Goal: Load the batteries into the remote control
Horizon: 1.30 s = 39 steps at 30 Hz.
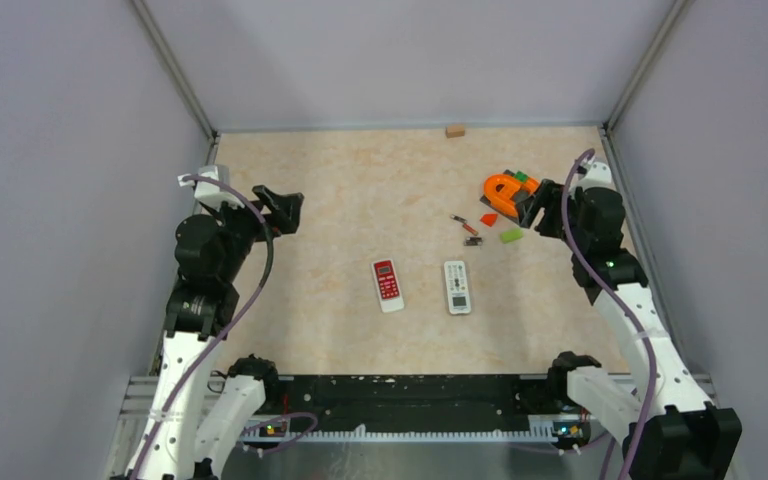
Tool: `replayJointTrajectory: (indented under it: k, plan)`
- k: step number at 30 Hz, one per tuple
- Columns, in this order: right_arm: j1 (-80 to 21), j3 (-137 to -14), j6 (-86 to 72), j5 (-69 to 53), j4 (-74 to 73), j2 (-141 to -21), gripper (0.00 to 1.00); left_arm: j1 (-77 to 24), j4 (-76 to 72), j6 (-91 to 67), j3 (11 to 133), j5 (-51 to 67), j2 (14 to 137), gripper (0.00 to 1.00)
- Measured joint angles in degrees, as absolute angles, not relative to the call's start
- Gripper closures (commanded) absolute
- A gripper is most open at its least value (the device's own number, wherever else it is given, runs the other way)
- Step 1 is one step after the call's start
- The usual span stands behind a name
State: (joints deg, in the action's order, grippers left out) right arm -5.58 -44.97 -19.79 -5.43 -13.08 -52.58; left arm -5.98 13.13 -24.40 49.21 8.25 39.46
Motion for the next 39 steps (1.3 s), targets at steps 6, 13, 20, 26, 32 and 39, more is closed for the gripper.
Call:
replayJointTrajectory:
  k: [6, 13, 20, 26, 32, 39]
  plan:
    - [-5.6, -44.1, -20.4, -3.5, -13.2, -51.3, 0.32, -6.0, 14.0, -25.7, 49.2, 7.4, 39.5, 0.01]
    - [-5.6, -43.4, -21.6, -3.1, -13.3, -50.9, 0.36, -6.0, 15.5, -28.4, 49.1, 5.4, 39.5, 0.01]
    - [-5.6, -41.4, -25.8, -0.9, -14.0, -50.7, 0.39, -5.9, 14.2, -31.5, 47.7, 19.5, 43.3, 0.01]
    - [-5.6, -37.0, -27.1, -0.6, -13.0, -48.1, 0.39, -5.9, 14.6, -35.5, 41.8, 20.9, 45.3, 0.01]
    - [-5.6, -37.0, -27.1, -1.6, -13.3, -50.0, 0.40, -5.9, 18.4, -36.2, 40.2, 14.3, 43.5, 0.01]
    - [-5.6, -36.0, -28.2, -1.8, -13.0, -50.3, 0.40, -5.9, 22.0, -39.1, 37.0, 2.3, 42.3, 0.01]
